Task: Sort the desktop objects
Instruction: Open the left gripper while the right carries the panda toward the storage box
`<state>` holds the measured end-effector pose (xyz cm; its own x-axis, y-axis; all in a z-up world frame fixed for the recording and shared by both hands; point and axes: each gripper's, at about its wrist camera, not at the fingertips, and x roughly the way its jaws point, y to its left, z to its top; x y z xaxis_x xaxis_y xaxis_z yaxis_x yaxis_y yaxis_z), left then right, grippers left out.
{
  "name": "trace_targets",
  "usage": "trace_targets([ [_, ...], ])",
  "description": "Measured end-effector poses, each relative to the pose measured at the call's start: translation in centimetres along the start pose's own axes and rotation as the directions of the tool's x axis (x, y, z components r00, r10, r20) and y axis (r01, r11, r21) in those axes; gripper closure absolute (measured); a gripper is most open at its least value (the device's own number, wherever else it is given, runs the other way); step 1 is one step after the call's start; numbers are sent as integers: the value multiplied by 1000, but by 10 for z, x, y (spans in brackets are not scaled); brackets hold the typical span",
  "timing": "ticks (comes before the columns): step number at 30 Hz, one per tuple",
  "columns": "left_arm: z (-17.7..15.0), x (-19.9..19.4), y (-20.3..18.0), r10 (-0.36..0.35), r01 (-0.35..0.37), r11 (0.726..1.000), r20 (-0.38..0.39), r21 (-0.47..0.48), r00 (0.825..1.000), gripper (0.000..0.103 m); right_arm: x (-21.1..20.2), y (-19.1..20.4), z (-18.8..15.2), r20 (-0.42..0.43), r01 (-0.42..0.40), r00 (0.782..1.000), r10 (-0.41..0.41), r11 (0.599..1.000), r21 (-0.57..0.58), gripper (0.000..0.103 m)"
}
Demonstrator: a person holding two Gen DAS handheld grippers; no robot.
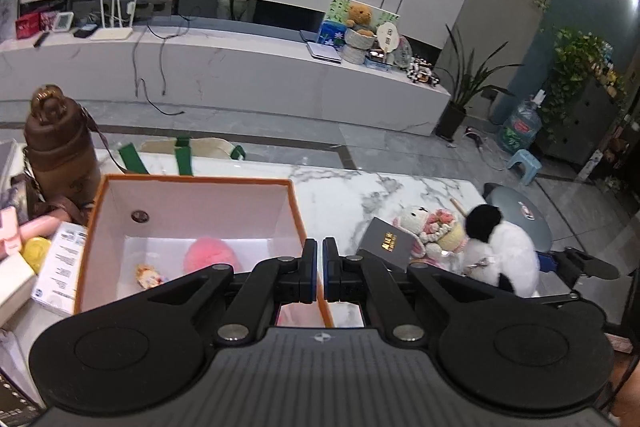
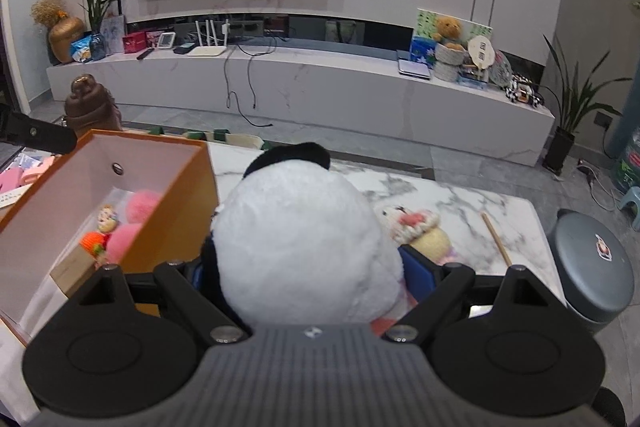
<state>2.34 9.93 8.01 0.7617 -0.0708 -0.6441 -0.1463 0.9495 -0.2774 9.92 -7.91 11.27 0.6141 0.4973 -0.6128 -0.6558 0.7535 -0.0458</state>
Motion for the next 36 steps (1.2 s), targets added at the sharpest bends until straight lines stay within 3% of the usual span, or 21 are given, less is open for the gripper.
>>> trace_targets([
  [7, -11, 44, -33, -67, 66, 998, -87, -7, 994, 99, 1, -14, -12, -28, 42, 999, -41, 999, 23, 14],
  [9, -16, 59, -48, -64, 65, 998, -117, 5, 991, 93, -1, -27, -18, -36, 62, 998, -61, 997, 39, 14],
  [15, -29, 105, -76, -26, 30, 999, -199, 16, 980, 63, -7, -69, -33, -63, 114, 992, -109, 990, 84, 14],
  [16, -31, 113, -79, -8, 12, 1000, -207, 15, 978, 48, -7, -76, -35, -66, 123, 991, -117, 988, 89, 14],
  [17, -33, 120, -81, 11, -9, 1000, -211, 11, 977, 40, -8, -82, -37, -69, 131, 990, -125, 987, 93, 14],
  [23, -42, 162, -88, 60, -76, 996, -285, -45, 957, 38, -8, -115, -54, -102, 148, 985, -136, 982, 120, 14],
  [29, -51, 197, -86, 36, -92, 985, -350, -145, 936, 38, -11, -128, -61, -104, 138, 987, -124, 980, 142, 14],
  [36, -57, 221, -103, 72, -116, 987, -343, -112, 937, 38, -14, -130, -63, -100, 113, 990, -98, 981, 155, 14],
])
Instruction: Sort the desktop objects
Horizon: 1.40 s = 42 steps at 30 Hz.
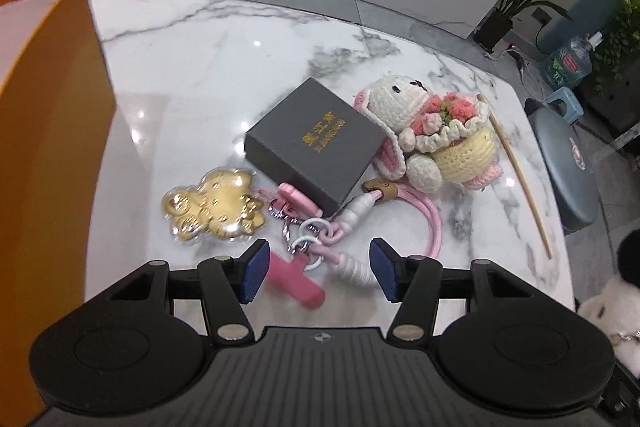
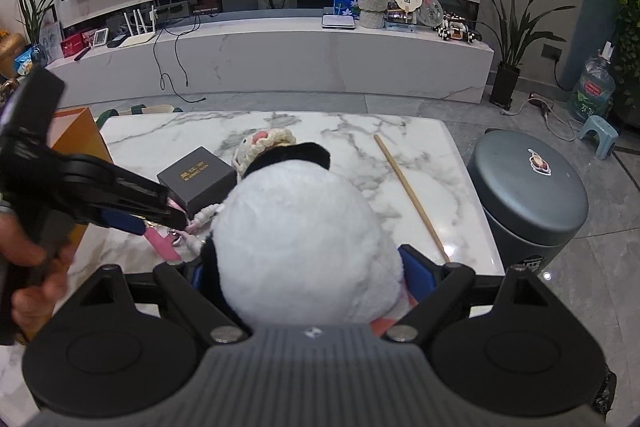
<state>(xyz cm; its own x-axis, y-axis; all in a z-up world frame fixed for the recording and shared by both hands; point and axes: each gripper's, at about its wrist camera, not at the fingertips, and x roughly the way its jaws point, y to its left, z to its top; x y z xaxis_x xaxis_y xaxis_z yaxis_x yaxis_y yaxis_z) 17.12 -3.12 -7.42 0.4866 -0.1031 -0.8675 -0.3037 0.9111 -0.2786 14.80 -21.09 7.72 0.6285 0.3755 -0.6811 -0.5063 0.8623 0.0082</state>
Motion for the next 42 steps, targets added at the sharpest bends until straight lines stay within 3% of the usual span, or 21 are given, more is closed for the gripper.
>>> trace_targets([
  [6, -3, 17, -18, 28, -28, 997, -5, 69, 1000, 38, -1, 2, -2, -3, -9, 1000, 9, 1000, 2, 14],
  [10, -11, 23, -35, 115, -115, 976, 11, 186, 993, 40, -1, 0, -1, 0, -13, 1000, 13, 1000, 10, 14],
  [12, -15, 22, -40, 139, -139, 965, 19, 222, 990, 47, -1, 1, -1, 0, -14, 1000, 14, 1000, 11, 14],
  [14, -19, 20, -44, 149, -150, 957, 20, 249, 989, 61, 0, 2, -1, -2, -13, 1000, 13, 1000, 9, 14],
  [16, -20, 18, -43, 124, -119, 961, -5, 249, 992, 70, 0, 3, 0, -1, -13, 1000, 13, 1000, 7, 14],
  [23, -10, -4, -20, -42, 55, 987, -87, 152, 995, 76, -4, 7, 4, 13, -11, 1000, 11, 1000, 12, 14],
  [27, 4, -35, -2, -132, 137, 986, -54, 94, 990, 76, -5, 8, 4, 16, -9, 1000, 9, 1000, 10, 14],
  [42, 18, -109, 12, -250, 244, 965, 58, 98, 967, 77, -9, 17, 9, 33, -18, 999, 18, 1000, 6, 14],
])
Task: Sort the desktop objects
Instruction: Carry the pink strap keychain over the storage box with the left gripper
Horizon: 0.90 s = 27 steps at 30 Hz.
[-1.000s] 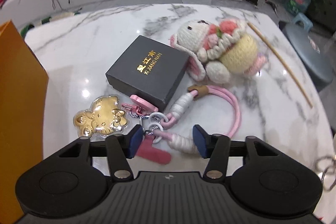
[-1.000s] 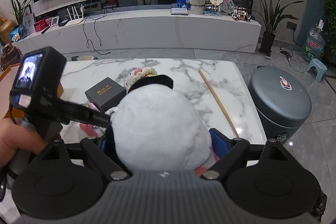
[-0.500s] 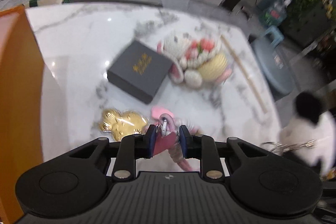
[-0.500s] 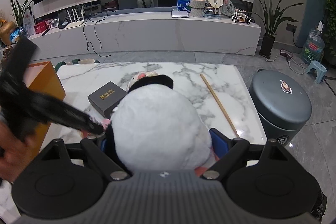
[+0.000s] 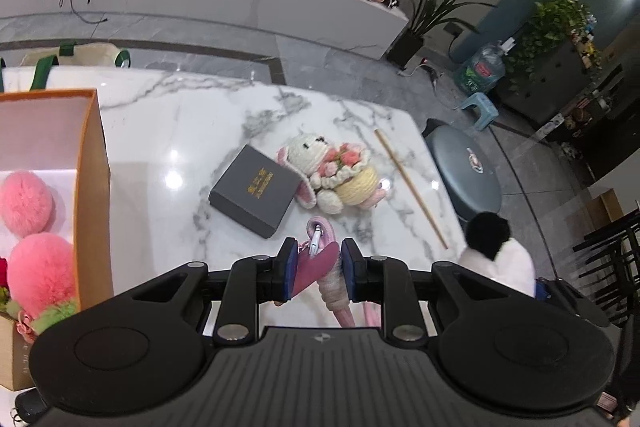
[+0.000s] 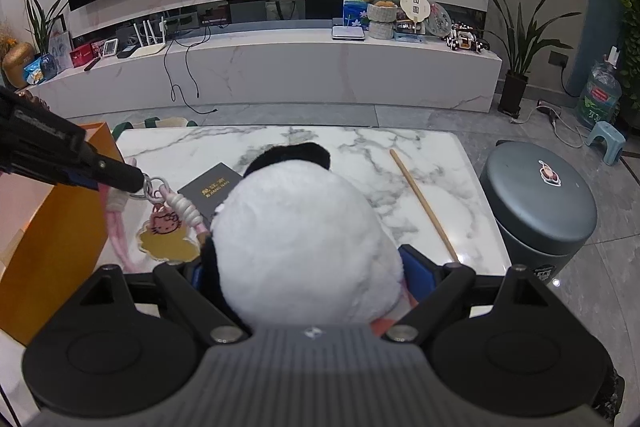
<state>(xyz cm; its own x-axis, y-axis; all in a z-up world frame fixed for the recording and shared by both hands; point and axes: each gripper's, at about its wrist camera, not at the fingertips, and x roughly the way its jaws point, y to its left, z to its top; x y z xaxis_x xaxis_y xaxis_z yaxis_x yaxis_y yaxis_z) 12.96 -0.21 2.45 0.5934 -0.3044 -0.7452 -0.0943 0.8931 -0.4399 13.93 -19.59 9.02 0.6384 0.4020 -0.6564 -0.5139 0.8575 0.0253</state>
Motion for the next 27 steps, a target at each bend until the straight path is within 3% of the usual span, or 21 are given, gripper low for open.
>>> trace_targets([
  [14, 8, -74, 34, 14, -10, 999, 134, -31, 991, 77, 0, 33, 15, 42, -48, 998, 49, 999, -20, 14],
  [27, 3, -139, 81, 61, -48, 997, 216, -62, 974, 76, -2, 119, 31, 76, -159, 983, 169, 980, -117, 14],
])
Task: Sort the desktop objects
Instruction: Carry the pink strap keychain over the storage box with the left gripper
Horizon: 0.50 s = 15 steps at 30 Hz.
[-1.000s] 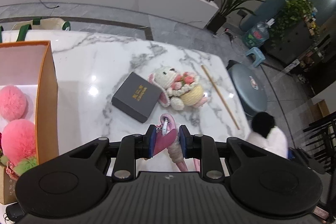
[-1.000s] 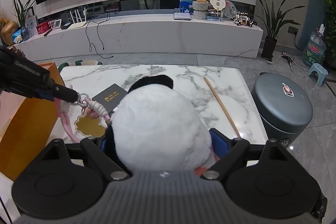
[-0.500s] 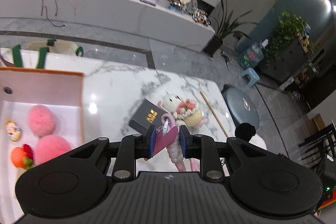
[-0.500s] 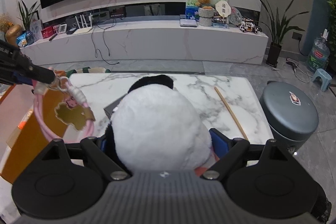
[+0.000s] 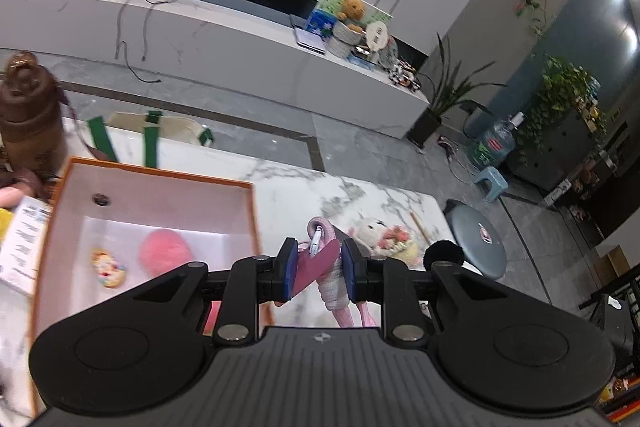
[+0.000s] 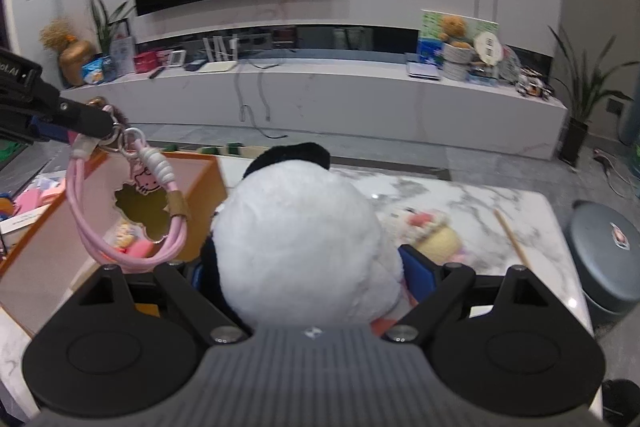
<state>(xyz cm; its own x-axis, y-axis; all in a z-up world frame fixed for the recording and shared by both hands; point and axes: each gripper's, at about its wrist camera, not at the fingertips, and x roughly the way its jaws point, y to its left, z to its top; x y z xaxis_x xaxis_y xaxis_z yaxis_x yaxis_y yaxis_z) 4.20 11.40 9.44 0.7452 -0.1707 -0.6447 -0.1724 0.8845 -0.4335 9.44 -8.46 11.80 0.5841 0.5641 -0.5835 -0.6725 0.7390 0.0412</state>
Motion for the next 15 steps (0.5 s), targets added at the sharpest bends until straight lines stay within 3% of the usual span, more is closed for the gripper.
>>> trace_targets([
  [15, -2, -38, 53, 67, -66, 997, 31, -25, 997, 76, -6, 95, 20, 34, -168, 984, 173, 979, -116, 14],
])
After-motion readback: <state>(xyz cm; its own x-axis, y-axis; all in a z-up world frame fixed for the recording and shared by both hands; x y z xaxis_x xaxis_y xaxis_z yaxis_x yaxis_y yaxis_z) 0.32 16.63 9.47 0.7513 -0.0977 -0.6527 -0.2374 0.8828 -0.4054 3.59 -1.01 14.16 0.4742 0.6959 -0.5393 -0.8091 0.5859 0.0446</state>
